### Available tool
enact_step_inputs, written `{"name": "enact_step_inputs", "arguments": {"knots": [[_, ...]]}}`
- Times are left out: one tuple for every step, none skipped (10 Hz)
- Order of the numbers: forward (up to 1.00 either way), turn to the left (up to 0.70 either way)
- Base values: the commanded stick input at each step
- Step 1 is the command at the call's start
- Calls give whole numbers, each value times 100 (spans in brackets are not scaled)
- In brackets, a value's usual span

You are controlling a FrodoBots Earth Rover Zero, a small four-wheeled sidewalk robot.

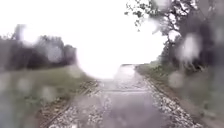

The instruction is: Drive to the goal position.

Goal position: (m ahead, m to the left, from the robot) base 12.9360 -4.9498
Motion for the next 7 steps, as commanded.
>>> {"name": "enact_step_inputs", "arguments": {"knots": [[85, 0], [85, 0], [85, 0], [85, 0], [85, 0], [85, 0], [85, 0]]}}
